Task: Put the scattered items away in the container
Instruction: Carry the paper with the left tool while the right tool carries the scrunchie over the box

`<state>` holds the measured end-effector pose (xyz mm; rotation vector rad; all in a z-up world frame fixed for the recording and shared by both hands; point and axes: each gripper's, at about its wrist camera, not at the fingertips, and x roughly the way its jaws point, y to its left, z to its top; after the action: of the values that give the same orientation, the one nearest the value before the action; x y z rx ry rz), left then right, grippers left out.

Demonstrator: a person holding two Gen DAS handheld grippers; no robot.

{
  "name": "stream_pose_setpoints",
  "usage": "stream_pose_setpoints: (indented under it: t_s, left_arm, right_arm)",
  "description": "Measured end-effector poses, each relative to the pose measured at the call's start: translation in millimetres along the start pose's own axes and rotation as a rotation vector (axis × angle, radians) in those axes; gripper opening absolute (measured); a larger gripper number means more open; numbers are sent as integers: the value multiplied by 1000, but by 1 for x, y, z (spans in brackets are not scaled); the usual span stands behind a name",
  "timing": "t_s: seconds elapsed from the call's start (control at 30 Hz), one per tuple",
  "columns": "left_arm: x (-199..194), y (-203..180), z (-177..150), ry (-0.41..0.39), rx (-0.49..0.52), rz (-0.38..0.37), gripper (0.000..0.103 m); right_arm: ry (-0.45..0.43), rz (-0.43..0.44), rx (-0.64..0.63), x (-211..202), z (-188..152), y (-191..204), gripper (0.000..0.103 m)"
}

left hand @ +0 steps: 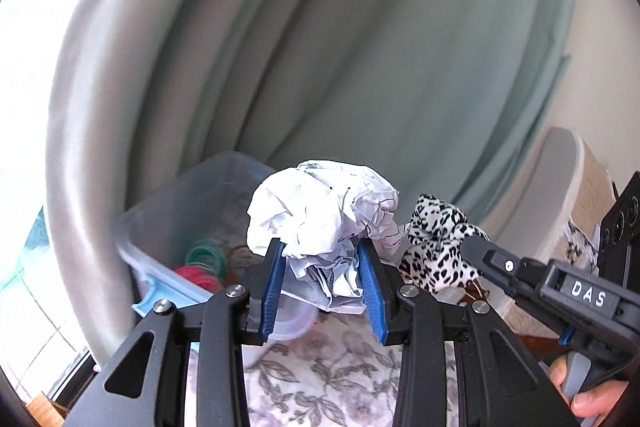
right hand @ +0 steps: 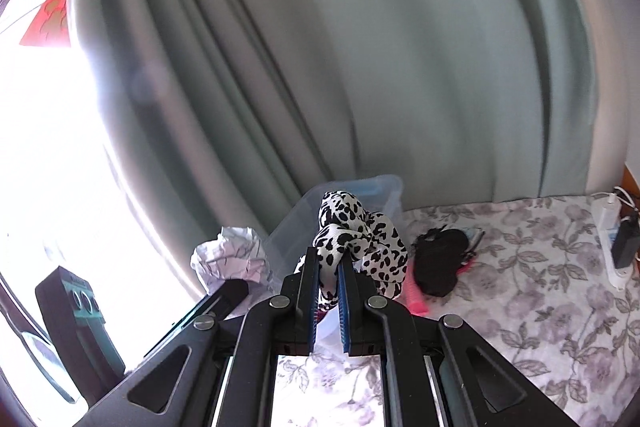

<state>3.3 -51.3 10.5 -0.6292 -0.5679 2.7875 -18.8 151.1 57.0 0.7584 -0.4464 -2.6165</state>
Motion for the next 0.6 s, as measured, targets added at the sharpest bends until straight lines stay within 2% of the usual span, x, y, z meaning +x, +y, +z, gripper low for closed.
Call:
stream_pose_setpoints:
  t_s: [0.3,0.6]
  left_arm:
    - [10,46,-2,6,-84,60,38]
    - [29,69,-9,28,-114,102,38]
  right_arm:
    - [88,27,-40,44,-15,17,9]
    - [162,52,-58,73,-24,29,9]
